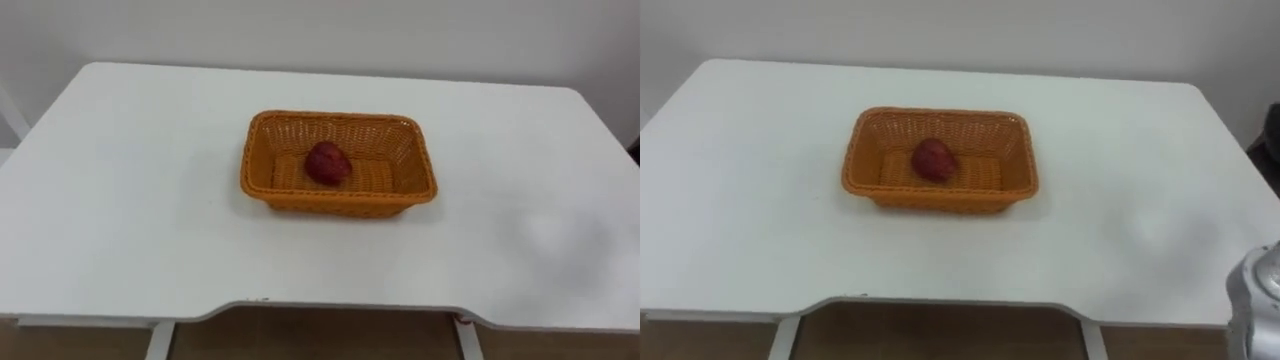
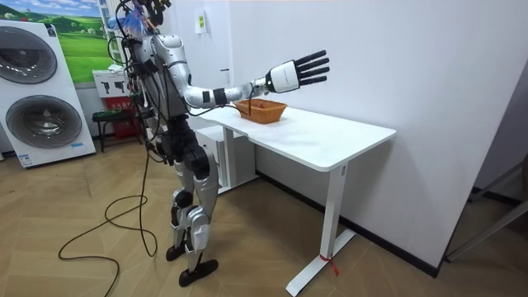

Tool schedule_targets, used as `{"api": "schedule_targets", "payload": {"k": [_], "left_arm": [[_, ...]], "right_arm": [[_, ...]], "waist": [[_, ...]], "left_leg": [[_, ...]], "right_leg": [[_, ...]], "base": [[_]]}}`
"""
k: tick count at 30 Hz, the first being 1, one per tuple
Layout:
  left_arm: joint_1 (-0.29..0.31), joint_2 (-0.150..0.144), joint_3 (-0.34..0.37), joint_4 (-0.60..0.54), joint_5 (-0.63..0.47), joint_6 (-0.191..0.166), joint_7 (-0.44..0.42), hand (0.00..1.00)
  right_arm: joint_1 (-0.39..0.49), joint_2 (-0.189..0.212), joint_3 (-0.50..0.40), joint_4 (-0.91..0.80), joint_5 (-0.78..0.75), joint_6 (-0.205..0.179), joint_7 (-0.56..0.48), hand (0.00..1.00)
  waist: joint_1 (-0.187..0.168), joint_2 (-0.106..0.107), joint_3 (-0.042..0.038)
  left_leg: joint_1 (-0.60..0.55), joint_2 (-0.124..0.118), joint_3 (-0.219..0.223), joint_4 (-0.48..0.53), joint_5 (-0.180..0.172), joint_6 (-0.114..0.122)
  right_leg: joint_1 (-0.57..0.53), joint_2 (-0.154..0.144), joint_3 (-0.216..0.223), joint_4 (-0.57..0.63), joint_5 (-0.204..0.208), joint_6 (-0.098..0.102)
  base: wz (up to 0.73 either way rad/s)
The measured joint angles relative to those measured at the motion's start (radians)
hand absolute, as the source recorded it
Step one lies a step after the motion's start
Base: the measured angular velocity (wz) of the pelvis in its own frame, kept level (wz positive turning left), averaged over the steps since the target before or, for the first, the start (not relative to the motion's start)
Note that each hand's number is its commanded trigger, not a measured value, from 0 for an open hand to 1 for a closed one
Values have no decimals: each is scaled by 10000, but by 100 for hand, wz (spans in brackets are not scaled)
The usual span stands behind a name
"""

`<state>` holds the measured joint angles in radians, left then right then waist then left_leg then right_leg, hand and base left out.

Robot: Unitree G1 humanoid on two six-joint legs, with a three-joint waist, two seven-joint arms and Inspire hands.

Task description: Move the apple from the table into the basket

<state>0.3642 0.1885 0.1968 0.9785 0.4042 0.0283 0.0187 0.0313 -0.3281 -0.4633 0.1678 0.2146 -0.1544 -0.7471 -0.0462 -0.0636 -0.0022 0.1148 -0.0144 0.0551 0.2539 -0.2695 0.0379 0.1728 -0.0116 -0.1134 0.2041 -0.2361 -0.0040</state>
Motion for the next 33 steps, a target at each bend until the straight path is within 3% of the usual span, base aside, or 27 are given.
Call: {"api": "schedule_targets", "payload": {"k": [5,10,13,16,20,23,27,33], "left_arm": [[-27,0,2,-154,-38,17,132,0],[-77,3,1,-155,-35,150,209,0],[-96,-1,1,-193,15,166,213,0],[-53,-79,160,-183,5,200,212,0],[-9,-159,277,-155,-54,301,199,0],[-143,-159,274,-138,-78,324,192,0],[-254,-177,274,-83,-78,330,186,0],[-278,-240,274,7,-70,396,201,0]], "right_arm": [[599,13,-425,1541,707,19,-1066,0],[657,31,-395,2909,1580,47,-1339,0],[801,143,-371,4288,1861,64,-1221,0],[1120,329,-136,5890,2502,209,-806,0],[1237,750,325,8322,3035,759,101,0],[1380,823,907,8864,3265,1089,841,0],[1393,889,1446,9575,3201,1189,1822,0],[1476,962,2115,9985,2245,1592,3119,0]], "waist": [[-230,35,-26],[-285,201,-41],[-260,192,-49],[-82,191,-46],[35,187,-33],[38,200,-24],[142,162,11],[274,172,29]], "left_leg": [[-160,3,151,40,1,2],[-179,9,305,11,2,3],[-163,9,268,-41,3,3],[-152,11,262,-42,3,3],[-75,12,219,6,2,3],[-147,8,241,38,-2,8],[-151,5,230,61,-11,22],[-160,8,245,23,-14,28]], "right_leg": [[-189,6,68,-3,8,-14],[-311,25,275,11,18,-20],[-309,26,277,4,17,-20],[-283,28,278,-18,17,-20],[-210,16,285,-17,17,-20],[-313,-5,296,11,-2,-20],[-316,-4,308,34,-15,-9],[-321,-3,265,12,-7,-1]], "base": [[-7],[-11],[1],[0],[0],[0],[0],[0]]}}
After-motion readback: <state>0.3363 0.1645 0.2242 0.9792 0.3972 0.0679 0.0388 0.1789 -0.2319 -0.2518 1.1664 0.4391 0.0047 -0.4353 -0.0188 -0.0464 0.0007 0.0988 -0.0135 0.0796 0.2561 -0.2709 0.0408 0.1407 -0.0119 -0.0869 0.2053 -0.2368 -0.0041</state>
